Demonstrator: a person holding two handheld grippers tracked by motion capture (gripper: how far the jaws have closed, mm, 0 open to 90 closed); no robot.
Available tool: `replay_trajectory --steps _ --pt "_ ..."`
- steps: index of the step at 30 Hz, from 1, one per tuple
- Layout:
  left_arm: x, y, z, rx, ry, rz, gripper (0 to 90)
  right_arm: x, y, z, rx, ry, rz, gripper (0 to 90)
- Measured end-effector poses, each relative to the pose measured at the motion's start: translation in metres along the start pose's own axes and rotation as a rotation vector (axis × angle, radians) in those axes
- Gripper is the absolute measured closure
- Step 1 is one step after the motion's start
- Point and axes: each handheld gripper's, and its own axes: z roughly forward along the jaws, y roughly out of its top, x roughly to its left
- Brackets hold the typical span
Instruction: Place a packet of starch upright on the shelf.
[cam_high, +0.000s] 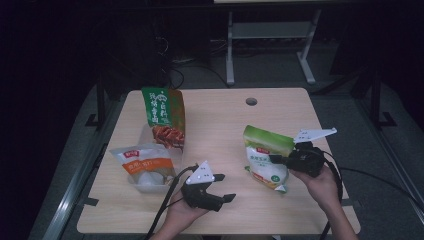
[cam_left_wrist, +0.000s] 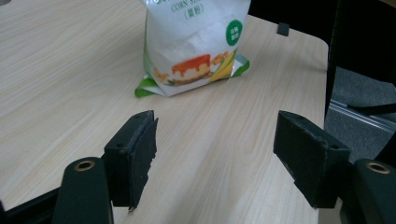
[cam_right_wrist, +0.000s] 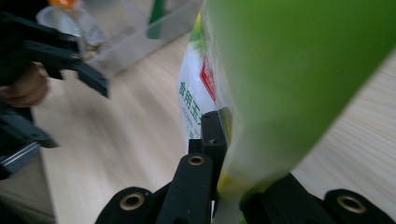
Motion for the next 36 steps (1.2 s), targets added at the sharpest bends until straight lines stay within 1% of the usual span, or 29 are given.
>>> replay_trajectory --steps 1,2,4,6,8,9,10,11,12,14,17,18,19,20,21,22,23,24,26,27,29,30,31,34,36 --pt "0.0 0.0 0.0 0.001 -0.002 -0.001 29.0 0.003 0.002 0.001 -0.006 0.018 -0.02 89.5" --pt "0.0 0.0 0.0 0.001 -0.005 -0.005 29.0 0.005 0.003 0.001 -0.01 0.027 -0.021 89.5" --pt "0.001 0.001 0.001 0.002 -0.001 -0.001 28.7 0.011 0.006 0.002 -0.024 0.062 -0.023 89.5" --pt "0.002 0.001 0.001 -0.002 -0.001 -0.011 28.2 0.018 0.01 0.003 -0.027 0.093 -0.041 89.5" --pt "0.003 0.002 0.001 -0.004 0.016 -0.022 25.7 0.024 0.014 0.008 -0.023 0.128 -0.056 89.6" --pt "0.003 0.002 0.0 -0.004 0.016 -0.026 24.9 0.028 0.017 0.011 -0.019 0.15 -0.068 89.5" --pt "0.004 0.002 0.0 -0.006 0.019 -0.026 24.7 0.03 0.018 0.014 -0.019 0.157 -0.077 89.5" --pt "0.005 0.002 -0.001 -0.01 0.023 -0.027 24.0 0.034 0.02 0.018 -0.016 0.18 -0.09 89.5" --pt "0.006 0.003 -0.001 -0.008 0.025 -0.028 23.3 0.036 0.021 0.021 -0.015 0.193 -0.1 89.5" --pt "0.007 0.002 -0.002 -0.011 0.028 -0.04 23.0 0.041 0.022 0.029 -0.014 0.225 -0.126 89.5" --pt "0.01 0.003 -0.002 -0.007 0.024 -0.047 24.7 0.045 0.02 0.04 0.016 0.247 -0.147 89.4" --pt "0.011 0.003 -0.002 -0.007 0.019 -0.051 26.4 0.046 0.019 0.043 0.03 0.246 -0.151 89.4" --pt "0.011 0.002 -0.002 -0.013 0.008 -0.058 30.6 0.046 0.017 0.047 0.039 0.243 -0.162 89.3" --pt "0.012 0.003 -0.002 -0.014 -0.007 -0.063 36.1 0.046 0.016 0.047 0.029 0.251 -0.151 89.2" --pt "0.012 0.002 -0.001 -0.016 -0.017 -0.066 43.8 0.046 0.015 0.047 0.041 0.256 -0.154 89.1" --pt "0.012 0.002 -0.002 -0.017 -0.008 -0.065 49.3 0.047 0.015 0.048 0.045 0.25 -0.163 89.0" --pt "0.012 0.002 -0.002 -0.019 0.0 -0.056 54.6 0.048 0.015 0.048 0.048 0.249 -0.17 88.9" --pt "0.012 0.001 -0.002 -0.026 0.001 -0.059 59.1 0.049 0.015 0.048 0.059 0.244 -0.174 88.8" --pt "0.013 0.001 -0.002 -0.038 -0.002 -0.078 66.5 0.051 0.014 0.047 0.076 0.225 -0.19 88.3" --pt "0.012 0.0 -0.003 -0.042 0.0 -0.077 70.4 0.051 0.014 0.047 0.082 0.218 -0.192 87.3" --pt "0.011 0.0 -0.002 -0.043 0.002 -0.077 74.1 0.052 0.014 0.048 0.095 0.215 -0.195 86.4" --pt "0.011 0.0 -0.002 -0.036 0.005 -0.065 75.5 0.054 0.014 0.048 0.101 0.209 -0.202 86.2" --pt "0.01 0.0 -0.002 -0.037 0.007 -0.061 76.4 0.056 0.014 0.049 0.106 0.201 -0.21 85.1" --pt "0.009 0.0 -0.002 -0.038 0.01 -0.06 76.8 0.058 0.014 0.05 0.115 0.196 -0.223 84.3" --pt "0.009 0.0 -0.001 -0.04 0.013 -0.057 77.1 0.057 0.015 0.05 0.126 0.203 -0.219 83.4"
